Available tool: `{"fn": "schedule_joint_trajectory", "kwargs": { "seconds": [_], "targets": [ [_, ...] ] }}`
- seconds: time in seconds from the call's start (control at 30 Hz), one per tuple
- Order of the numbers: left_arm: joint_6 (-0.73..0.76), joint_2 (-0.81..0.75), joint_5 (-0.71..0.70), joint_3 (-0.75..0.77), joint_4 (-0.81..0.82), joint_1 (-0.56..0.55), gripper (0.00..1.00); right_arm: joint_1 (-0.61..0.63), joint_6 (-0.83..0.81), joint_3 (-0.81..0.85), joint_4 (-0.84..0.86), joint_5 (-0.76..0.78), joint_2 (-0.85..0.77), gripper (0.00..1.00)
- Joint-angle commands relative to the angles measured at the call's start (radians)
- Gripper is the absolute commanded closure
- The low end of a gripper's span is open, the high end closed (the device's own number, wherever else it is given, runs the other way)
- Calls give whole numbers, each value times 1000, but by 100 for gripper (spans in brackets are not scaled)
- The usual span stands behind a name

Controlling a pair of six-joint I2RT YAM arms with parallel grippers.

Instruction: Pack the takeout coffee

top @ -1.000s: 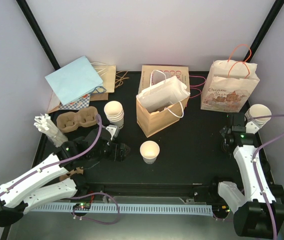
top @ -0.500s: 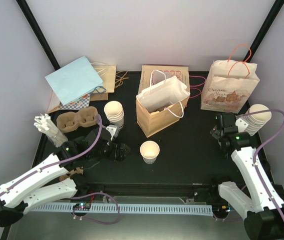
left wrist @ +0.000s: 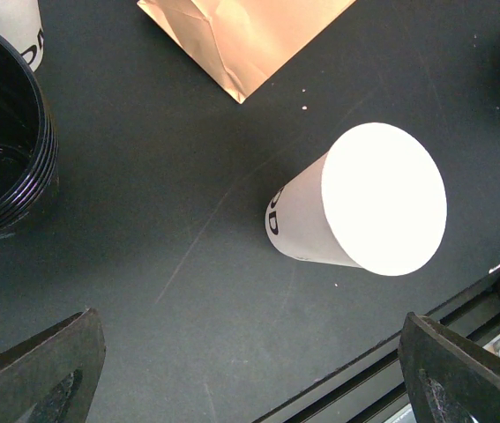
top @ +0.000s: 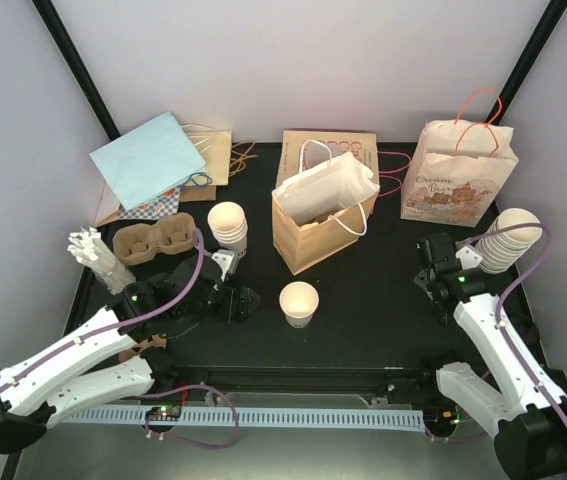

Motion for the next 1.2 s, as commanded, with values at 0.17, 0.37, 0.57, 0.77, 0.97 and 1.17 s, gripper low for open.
{"fn": "schedule_joint_trajectory", "kwargs": {
  "seconds": [0.17,0.37,0.57,0.77,0.97,1.17],
  "targets": [
    [15,-8,0,4,15,10,6,-46,-1,27,40,106,84,63],
    [26,-3,5,8,23,12,6,-150,-65,18,101,96,118,64],
    [36,8,7,11,29,16,6,-221,-117,24,151,65,152,64],
    [43,24,9,9,38,21,6,-242,-128,37,182,49,206,63],
    [46,31,12,5,44,27,6,-259,-139,40,211,59,256,63],
    [48,37,16,5,45,30,6,-263,-162,39,236,68,301,63]
  ]
}}
